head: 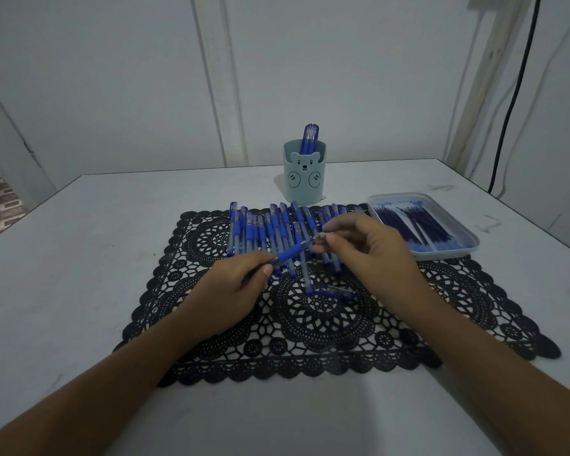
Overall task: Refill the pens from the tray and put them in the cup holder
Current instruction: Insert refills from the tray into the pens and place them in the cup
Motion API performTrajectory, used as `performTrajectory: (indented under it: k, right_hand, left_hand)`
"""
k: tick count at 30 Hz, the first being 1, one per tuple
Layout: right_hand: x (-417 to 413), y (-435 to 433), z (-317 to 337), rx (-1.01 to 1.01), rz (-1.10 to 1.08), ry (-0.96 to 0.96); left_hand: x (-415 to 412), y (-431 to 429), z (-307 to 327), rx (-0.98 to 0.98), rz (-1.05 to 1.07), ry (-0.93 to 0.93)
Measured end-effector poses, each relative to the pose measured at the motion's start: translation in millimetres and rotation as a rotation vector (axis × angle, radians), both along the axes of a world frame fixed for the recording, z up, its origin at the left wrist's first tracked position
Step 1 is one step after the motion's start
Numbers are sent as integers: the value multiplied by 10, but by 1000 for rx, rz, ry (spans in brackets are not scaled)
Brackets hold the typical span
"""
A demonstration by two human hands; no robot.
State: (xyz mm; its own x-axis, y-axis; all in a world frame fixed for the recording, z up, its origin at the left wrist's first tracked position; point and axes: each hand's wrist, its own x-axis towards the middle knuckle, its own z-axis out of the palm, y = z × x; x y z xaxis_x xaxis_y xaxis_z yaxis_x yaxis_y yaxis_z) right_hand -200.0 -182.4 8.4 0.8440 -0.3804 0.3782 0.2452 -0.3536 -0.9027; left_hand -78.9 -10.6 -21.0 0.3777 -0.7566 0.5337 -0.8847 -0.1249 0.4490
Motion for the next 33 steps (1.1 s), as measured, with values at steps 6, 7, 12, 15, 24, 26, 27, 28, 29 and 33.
performTrajectory:
  k: [6,7,12,15,24,26,27,28,29,33]
  right_hand:
    - [-10,-36,11,-138,-12,93]
    - [-7,-43,11,-139,-11,105]
    - [8,-57,8,21,30,96]
    - [16,-59,-11,138,73,88]
    - [-16,6,-39,-309,-42,204]
    - [-38,-4,16,-333,-23,249]
    - [-46,-21,39,-302,25,279]
    - [-53,-46,51,-275,79,302]
    - [-60,-65,62,-270,114,316]
    - [-56,-71,49,-345,87,351]
  left_hand:
    - [15,5,-21,21,-6,-66]
    - [18,7,-25,21,-5,-78]
    - [-5,2,-8,0,-23,-84]
    - [-18,-4,0,-15,-30,-71]
    - [-26,-2,-23,69,-27,-115]
    - [-30,-10,-18,71,-32,-112]
    - [-28,-13,-13,60,-30,-106]
    - [-22,-13,-9,49,-26,-98]
    - [-15,-10,-8,44,-22,-93]
    - [-10,6,-33,78,-25,-107]
